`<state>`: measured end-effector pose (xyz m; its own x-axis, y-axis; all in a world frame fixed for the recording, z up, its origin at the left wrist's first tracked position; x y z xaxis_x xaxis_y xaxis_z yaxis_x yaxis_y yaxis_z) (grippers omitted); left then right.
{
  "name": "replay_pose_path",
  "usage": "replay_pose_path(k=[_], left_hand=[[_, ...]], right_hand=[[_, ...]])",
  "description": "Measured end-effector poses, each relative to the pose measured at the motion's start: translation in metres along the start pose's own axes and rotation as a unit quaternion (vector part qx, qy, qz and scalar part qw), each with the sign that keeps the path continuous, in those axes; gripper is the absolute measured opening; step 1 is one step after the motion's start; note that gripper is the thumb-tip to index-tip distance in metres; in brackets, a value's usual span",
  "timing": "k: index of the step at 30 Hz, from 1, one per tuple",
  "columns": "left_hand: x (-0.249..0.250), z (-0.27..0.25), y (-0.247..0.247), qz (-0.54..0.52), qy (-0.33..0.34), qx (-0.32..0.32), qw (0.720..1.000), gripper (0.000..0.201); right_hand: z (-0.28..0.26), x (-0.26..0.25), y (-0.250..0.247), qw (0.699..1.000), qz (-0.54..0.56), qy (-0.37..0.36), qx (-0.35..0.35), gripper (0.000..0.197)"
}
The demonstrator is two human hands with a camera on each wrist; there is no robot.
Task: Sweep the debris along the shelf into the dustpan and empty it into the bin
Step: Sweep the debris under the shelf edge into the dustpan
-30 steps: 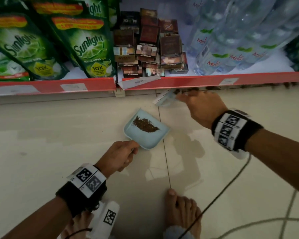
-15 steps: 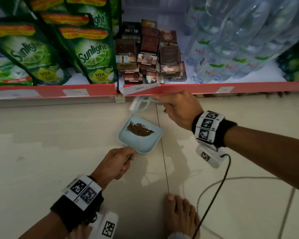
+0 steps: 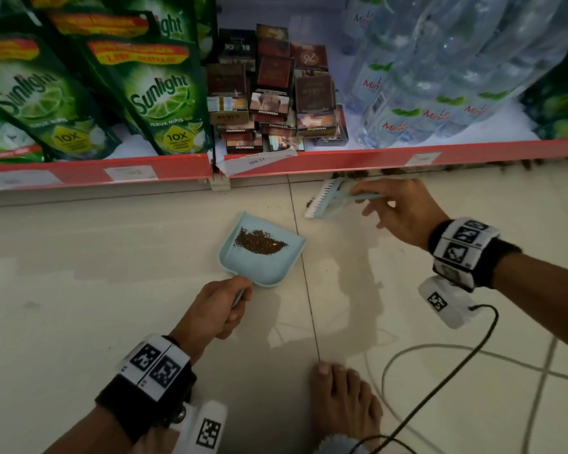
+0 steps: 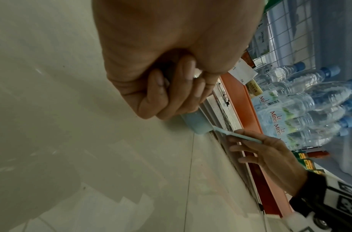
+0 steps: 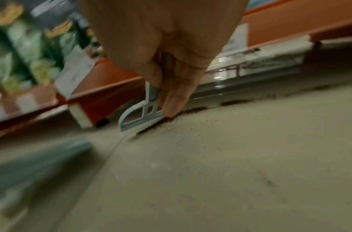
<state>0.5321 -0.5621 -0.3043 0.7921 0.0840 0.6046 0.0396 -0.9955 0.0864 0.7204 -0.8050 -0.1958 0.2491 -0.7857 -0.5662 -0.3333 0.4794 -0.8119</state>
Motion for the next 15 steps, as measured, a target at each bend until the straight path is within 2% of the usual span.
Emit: replay_pose_path(k=[3,7,10,12,15], left_hand=[[0.000,0.002,0.008,0.000,-0.002,-0.009,1.000,0.030],[-0.003,0.001,0.011,0.003,0.002,-0.007,1.000,0.031],[-0.007,-0.001,0.005,-0.009,0.005,0.004,1.000,0.032],[-0.009,-0.001,0.001,-0.013,0.008,0.012,1.000,0.032],[-0.010,-0.001,-0.003,-0.015,0.005,0.022,1.000,0.030]], right_hand=[[0.006,-0.004,0.007,0.989,0.139,0.035,0.027,0.037],[0.026,-0.039,0.050,0.976,0.216,0.019,-0.014,0.039],[0.038,-0.065,0.076,0.978,0.204,-0.005,-0.039,0.039],[0.043,-0.071,0.080,0.981,0.192,-0.013,-0.026,0.037],[0.045,-0.062,0.069,0.996,0.089,-0.030,0.010,0.026]])
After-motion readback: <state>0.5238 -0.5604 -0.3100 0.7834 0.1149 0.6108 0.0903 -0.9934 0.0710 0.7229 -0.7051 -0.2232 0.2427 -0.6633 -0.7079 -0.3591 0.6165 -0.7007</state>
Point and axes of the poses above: each hand's wrist, its own z-axis towards the middle knuckle, its own y-axis out of the palm, x = y × z, the point moved 9 cm from there along z, towards the middle knuckle, and after that the axes turned 2 degrees about -z, right-handed, at the moved point
